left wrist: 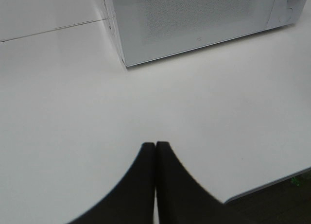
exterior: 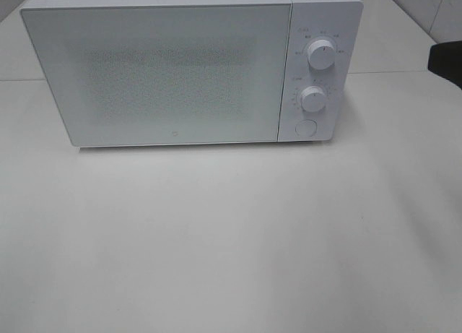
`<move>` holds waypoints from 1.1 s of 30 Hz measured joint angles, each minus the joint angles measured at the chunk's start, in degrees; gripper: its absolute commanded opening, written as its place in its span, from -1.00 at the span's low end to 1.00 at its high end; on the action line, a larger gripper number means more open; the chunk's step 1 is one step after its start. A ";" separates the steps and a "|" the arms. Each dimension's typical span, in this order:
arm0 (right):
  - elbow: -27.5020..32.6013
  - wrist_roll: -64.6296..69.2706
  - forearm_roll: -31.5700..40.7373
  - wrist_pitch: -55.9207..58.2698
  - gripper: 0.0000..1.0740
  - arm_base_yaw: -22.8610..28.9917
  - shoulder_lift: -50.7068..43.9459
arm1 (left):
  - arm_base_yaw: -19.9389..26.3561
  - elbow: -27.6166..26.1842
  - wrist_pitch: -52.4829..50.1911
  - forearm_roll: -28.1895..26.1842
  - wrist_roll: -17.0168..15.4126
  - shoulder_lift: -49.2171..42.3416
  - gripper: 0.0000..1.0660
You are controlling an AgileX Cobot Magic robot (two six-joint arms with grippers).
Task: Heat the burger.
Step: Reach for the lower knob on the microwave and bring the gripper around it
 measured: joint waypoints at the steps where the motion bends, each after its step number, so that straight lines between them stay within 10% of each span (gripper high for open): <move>1: 0.00 0.00 0.00 0.00 0.30 0.00 0.00 | 0.00 0.00 0.00 0.00 0.00 0.00 -1.00; 33: 0.00 0.06 1.15 -39.82 0.31 0.00 36.44 | 0.00 0.00 0.00 0.00 0.00 0.00 -1.00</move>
